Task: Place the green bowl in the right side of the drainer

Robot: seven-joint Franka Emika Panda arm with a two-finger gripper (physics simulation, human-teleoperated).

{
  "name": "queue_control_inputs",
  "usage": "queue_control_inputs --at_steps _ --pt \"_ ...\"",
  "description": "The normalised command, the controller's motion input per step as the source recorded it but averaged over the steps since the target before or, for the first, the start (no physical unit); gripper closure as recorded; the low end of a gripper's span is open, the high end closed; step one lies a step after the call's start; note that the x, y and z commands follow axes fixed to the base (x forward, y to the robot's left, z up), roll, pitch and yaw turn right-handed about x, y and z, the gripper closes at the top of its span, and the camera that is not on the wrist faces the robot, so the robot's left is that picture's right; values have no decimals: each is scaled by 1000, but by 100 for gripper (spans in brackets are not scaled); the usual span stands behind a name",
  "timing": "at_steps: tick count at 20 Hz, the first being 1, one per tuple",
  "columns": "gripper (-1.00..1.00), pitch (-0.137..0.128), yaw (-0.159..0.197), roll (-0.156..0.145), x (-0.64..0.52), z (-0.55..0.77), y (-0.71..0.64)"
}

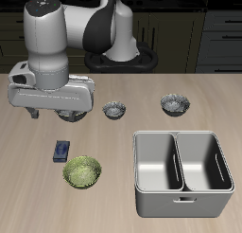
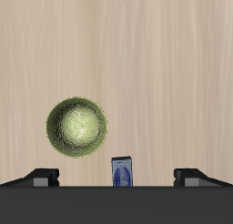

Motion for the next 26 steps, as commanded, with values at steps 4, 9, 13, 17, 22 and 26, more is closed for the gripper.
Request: queue_control_inputs --at_steps 4,9,13,17,22,26 --pt "-100 21 26 27 55 -304 120" --pt "-100 28 -27 -10 76 -296 -38" --pt "-100 38 -7 -10 81 -332 -82" --pt "-100 30 -8 -9 48 -282 36" --pt "-100 31 1 3 18 -295 60" --pt "-100 26 7 7 26 -274 21"
